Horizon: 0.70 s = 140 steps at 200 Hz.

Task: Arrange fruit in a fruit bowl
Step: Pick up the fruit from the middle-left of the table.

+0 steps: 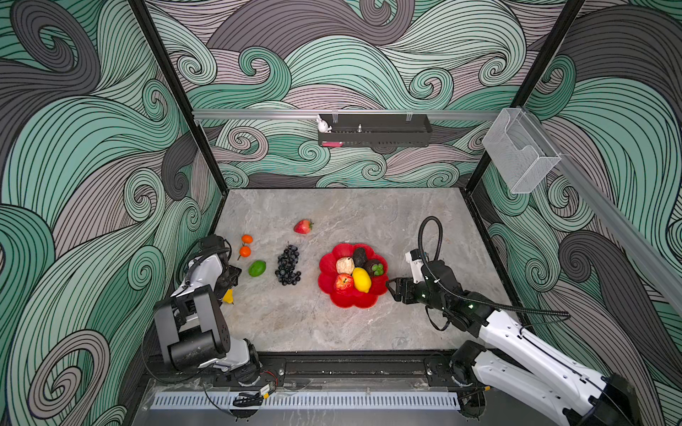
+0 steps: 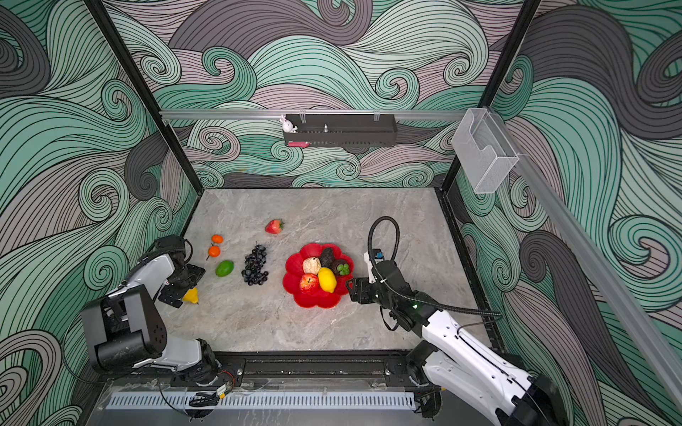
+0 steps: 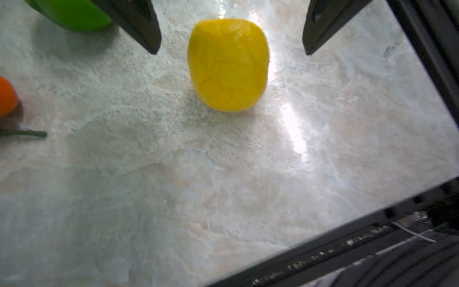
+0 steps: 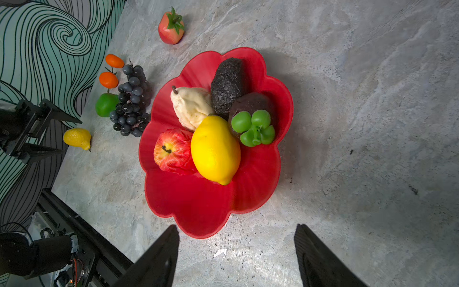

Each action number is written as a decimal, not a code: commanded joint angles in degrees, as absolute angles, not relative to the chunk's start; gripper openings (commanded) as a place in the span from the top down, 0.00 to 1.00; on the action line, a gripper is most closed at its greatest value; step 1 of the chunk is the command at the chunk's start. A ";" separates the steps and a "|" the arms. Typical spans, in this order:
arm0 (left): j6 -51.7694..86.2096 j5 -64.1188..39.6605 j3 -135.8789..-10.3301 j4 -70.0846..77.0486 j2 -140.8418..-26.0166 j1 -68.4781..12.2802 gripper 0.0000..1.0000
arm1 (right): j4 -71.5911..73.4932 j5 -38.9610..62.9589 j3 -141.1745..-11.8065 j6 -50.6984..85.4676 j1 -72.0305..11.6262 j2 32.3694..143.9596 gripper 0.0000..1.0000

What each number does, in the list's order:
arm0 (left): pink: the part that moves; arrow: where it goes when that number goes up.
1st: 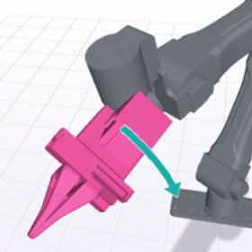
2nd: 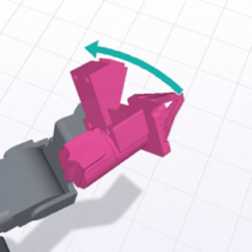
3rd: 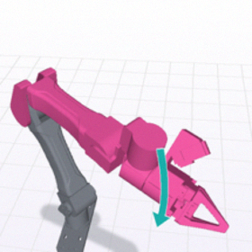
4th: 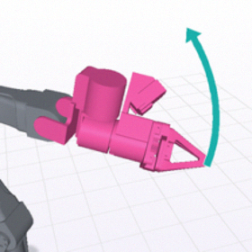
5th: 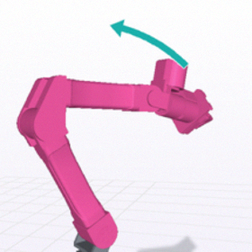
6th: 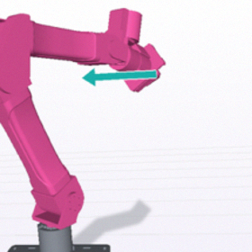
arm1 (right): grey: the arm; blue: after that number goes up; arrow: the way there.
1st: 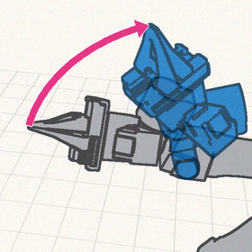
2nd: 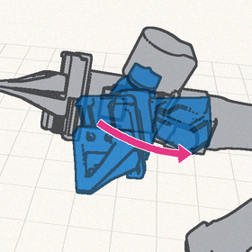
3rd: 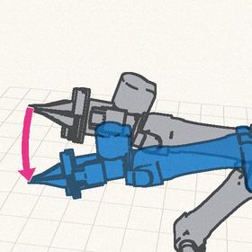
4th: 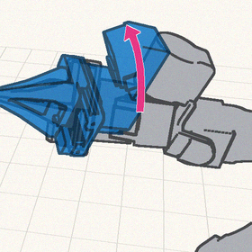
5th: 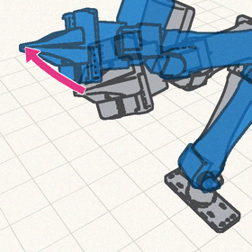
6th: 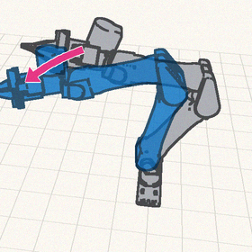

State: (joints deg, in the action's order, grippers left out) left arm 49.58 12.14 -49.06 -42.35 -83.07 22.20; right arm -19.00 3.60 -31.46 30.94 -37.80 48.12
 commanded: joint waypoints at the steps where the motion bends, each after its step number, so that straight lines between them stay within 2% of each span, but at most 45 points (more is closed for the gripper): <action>1: 48.82 8.73 -50.23 -41.14 -84.34 22.98 0.08 | -18.63 4.13 -32.63 32.04 -37.88 47.35 0.26; 47: 50.70 10.63 -49.25 -40.76 -84.88 23.88 0.14 | -18.80 4.48 -32.69 32.17 -37.88 47.70 0.26; 86: 51.38 10.37 -48.42 -39.30 -86.07 25.21 0.25 | -19.66 4.13 -32.88 32.09 -37.89 47.77 0.25; 140: 51.86 9.76 -48.00 -38.44 -87.38 25.76 0.32 | -19.79 4.12 -33.21 31.05 -37.88 47.88 0.25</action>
